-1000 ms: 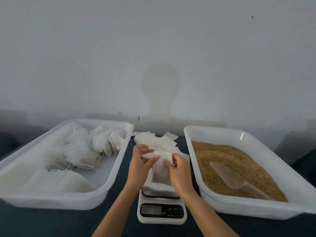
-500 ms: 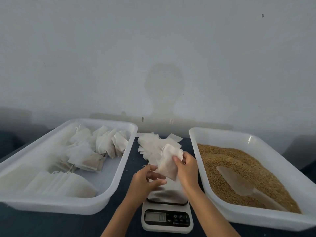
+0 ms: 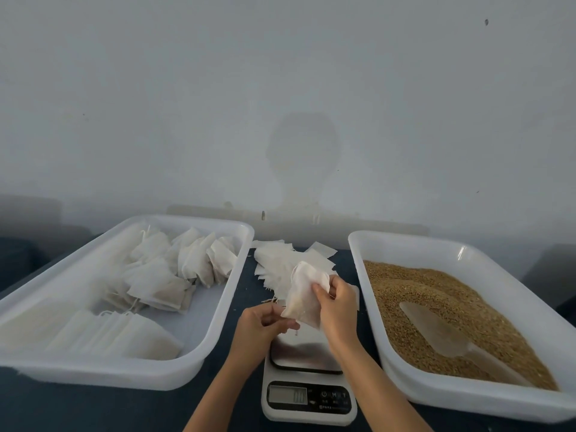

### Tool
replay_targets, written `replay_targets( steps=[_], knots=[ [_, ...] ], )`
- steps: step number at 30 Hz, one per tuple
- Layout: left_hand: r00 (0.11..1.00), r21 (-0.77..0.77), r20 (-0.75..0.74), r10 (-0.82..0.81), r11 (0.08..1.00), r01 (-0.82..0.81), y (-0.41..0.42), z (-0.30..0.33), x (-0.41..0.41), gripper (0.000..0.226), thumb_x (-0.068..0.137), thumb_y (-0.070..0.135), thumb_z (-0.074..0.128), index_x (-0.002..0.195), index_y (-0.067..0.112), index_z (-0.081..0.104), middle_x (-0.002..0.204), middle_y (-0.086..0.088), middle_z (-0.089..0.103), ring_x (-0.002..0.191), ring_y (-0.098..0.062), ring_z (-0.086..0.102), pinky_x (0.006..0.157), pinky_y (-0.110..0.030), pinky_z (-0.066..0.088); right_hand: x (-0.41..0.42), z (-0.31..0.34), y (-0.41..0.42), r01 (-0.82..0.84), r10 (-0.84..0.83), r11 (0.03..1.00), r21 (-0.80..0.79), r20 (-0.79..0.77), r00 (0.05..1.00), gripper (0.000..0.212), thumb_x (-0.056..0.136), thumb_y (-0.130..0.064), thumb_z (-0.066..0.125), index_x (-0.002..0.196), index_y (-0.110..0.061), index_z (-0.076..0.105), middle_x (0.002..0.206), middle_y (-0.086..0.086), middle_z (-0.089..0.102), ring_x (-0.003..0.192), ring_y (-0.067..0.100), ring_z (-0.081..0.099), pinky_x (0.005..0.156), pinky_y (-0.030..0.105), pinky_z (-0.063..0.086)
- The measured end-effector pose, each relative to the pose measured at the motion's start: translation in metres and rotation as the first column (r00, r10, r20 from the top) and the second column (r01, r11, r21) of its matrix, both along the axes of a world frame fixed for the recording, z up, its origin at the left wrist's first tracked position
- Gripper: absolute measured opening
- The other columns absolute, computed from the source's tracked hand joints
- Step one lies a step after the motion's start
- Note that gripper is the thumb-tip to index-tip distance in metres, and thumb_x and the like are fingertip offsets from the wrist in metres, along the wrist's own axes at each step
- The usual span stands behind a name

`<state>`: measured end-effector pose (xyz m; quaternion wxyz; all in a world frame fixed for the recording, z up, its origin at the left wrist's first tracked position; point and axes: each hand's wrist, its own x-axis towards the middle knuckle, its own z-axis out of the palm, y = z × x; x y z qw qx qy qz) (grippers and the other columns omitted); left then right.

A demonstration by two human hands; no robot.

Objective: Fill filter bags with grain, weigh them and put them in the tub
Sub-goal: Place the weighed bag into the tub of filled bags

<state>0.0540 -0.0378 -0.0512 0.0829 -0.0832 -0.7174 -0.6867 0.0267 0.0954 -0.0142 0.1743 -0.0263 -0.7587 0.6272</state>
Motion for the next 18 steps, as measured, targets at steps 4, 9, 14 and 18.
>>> replay_targets(
  steps=[4,9,14,18],
  knots=[
    [0.999,-0.042,-0.005,0.043,0.998,-0.043,0.002,-0.001,0.001,0.012,0.079,0.0,0.069,0.08,0.012,0.071,0.073,-0.005,0.073,0.07,-0.012,0.067,0.068,-0.016,0.047,0.0,-0.006,0.003,0.009,-0.01,1.0,-0.018,-0.022,1.0,0.014,0.089,-0.007,0.058,0.085,0.006,0.058,0.086,0.025,0.062,0.076,0.032,0.056,0.069,0.038,0.044],
    [0.957,-0.29,-0.073,0.281,0.912,-0.29,-0.003,-0.006,-0.001,0.012,0.081,0.014,0.071,0.079,0.023,0.064,0.078,0.007,0.066,0.078,-0.009,0.059,0.068,-0.013,0.042,-0.002,-0.012,0.011,0.029,-0.029,1.0,-0.002,-0.04,0.999,0.008,0.089,-0.007,0.058,0.082,-0.002,0.059,0.081,0.017,0.063,0.076,0.027,0.057,0.068,0.035,0.044],
    [0.973,-0.48,-0.028,0.231,0.85,-0.216,-0.001,-0.012,-0.007,0.032,0.073,0.025,0.079,0.097,0.029,0.059,0.102,0.015,0.055,0.098,-0.006,0.044,0.075,-0.013,0.034,-0.002,-0.023,0.019,-0.061,0.061,0.998,0.028,-0.013,0.998,0.013,0.089,-0.007,0.058,0.078,-0.002,0.057,0.072,0.008,0.058,0.071,0.02,0.053,0.064,0.03,0.039],
    [0.959,-0.351,0.043,0.281,0.903,-0.249,-0.004,-0.017,-0.013,0.018,0.082,0.015,0.069,0.094,0.025,0.059,0.099,0.009,0.06,0.091,-0.004,0.053,0.068,-0.007,0.038,0.001,-0.029,0.022,-0.174,0.176,0.978,0.119,-0.008,0.984,0.011,0.089,-0.008,0.059,0.079,-0.003,0.058,0.075,0.01,0.062,0.07,0.012,0.054,0.061,0.018,0.038]
  ],
)
